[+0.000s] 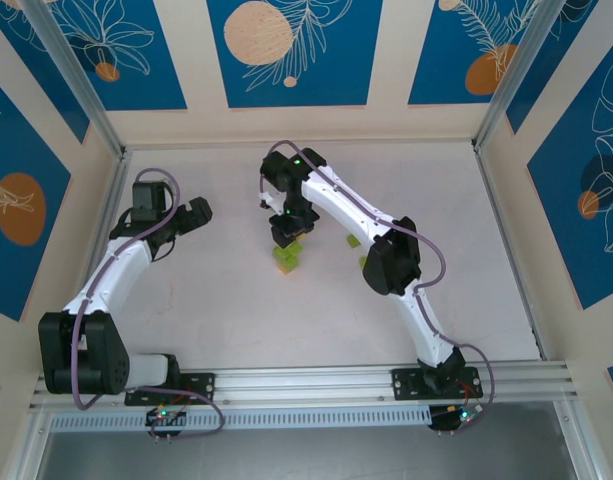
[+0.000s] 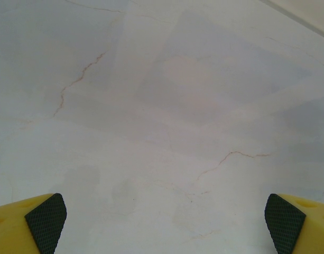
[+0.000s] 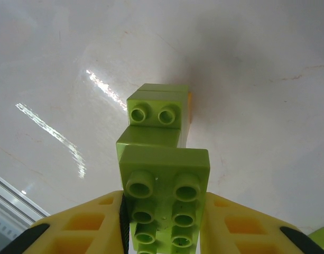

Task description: Assemble a carrot with lego

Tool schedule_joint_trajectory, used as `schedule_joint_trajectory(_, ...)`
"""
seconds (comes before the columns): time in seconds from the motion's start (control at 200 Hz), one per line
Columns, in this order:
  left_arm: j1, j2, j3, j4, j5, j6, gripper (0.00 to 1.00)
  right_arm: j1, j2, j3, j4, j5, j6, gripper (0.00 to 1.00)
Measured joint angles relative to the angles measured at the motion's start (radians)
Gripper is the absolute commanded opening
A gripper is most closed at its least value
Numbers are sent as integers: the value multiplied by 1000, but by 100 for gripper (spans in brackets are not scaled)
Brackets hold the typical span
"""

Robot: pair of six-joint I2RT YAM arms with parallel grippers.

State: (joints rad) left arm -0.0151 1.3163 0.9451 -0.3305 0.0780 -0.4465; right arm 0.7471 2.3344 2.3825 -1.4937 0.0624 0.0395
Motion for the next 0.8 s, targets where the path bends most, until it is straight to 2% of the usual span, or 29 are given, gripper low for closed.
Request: schedule_joint_trajectory(0.8,0,0,0,0,0,0,99,12,47,35,-11,-23,-8,35)
